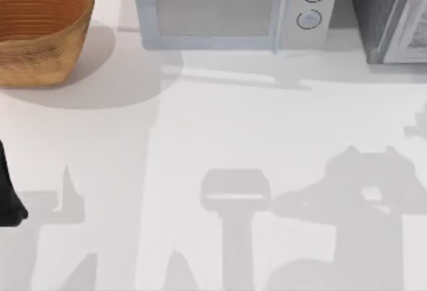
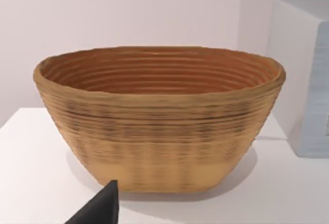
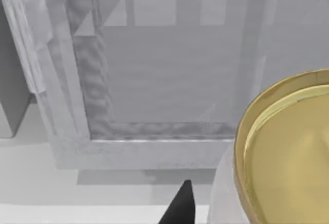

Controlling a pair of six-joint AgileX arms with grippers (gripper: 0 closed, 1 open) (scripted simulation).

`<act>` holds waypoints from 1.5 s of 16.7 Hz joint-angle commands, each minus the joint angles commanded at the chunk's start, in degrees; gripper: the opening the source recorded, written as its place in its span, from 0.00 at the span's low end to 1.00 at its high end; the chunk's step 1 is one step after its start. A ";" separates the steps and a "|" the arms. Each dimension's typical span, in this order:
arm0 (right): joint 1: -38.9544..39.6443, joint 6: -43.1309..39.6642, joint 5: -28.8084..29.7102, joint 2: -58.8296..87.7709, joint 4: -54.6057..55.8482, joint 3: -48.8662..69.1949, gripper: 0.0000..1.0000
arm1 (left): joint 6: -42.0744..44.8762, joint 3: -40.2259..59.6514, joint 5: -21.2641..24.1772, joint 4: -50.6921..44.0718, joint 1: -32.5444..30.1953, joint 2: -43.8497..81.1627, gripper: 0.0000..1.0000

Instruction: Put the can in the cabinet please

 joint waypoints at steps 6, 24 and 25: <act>2.54 0.59 2.44 -14.97 -4.90 -5.29 0.00 | 0.00 0.00 0.00 0.00 0.00 0.00 1.00; 13.54 2.81 11.98 -71.80 -26.39 -28.36 0.00 | 0.00 0.00 0.00 0.00 0.00 0.00 1.00; 13.54 2.81 11.98 -71.80 -26.39 -28.36 0.00 | 0.00 0.00 0.00 0.00 0.00 0.00 1.00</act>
